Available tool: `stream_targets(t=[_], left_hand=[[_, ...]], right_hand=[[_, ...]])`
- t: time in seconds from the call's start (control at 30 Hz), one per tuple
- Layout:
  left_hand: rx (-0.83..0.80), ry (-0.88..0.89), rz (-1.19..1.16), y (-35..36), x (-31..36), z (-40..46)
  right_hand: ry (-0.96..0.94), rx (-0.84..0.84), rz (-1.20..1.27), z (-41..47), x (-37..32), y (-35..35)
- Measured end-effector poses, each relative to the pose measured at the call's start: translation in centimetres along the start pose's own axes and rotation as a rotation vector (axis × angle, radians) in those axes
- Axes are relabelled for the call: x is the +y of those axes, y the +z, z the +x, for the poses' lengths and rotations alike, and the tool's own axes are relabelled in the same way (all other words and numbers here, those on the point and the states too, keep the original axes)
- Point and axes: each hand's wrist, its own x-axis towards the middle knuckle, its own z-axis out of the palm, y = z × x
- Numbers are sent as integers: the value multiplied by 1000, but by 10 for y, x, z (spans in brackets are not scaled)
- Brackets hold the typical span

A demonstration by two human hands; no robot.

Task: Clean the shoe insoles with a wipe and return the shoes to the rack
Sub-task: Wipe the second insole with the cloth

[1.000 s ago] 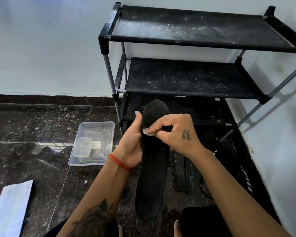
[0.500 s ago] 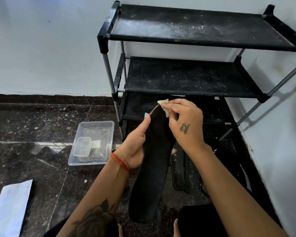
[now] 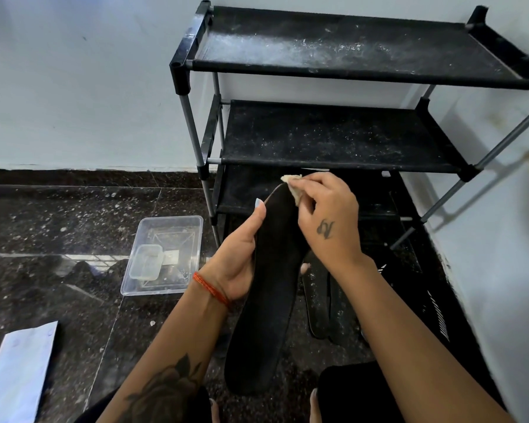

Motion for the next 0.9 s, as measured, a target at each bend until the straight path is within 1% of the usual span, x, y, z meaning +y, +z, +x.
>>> stream_targets(t=[0.13, 0.2, 0.27, 0.3, 0.33, 0.4, 0.47, 0.63, 0.7, 0.73, 0.8, 0.83, 0.9], left_hand=[[26, -1, -24, -1, 1, 2], [29, 4, -56, -2, 3, 2], [20, 5, -83, -2, 3, 2], [9, 7, -87, -1, 3, 1], [-5, 11, -83, -1, 3, 1], [-17, 18, -67, 0, 2, 1], [-9, 20, -51, 0, 2, 1], [51, 43, -83, -2, 5, 1], [67, 43, -85, -3, 6, 2], [66, 39, -85, -3, 7, 2], [61, 35, -84, -3, 8, 2], [62, 38, -83, -2, 8, 2], [72, 61, -71, -2, 7, 2]], right_hand=[[195, -82, 9, 2, 9, -7], [263, -57, 24, 3, 12, -12], [242, 62, 52, 5, 11, -15], [198, 110, 67, 5, 8, -14], [145, 125, 72, 4, 6, -12], [55, 59, 59, 1, 1, -6], [50, -34, 40, -1, -1, -3], [240, -183, 7, -2, 5, -10], [281, -166, 10, -2, 6, -15], [279, -103, 24, -2, 5, -18], [191, 18, 94, -1, 2, -20], [125, 18, 113, -2, -1, -19], [13, -85, 88, -7, -3, -12]])
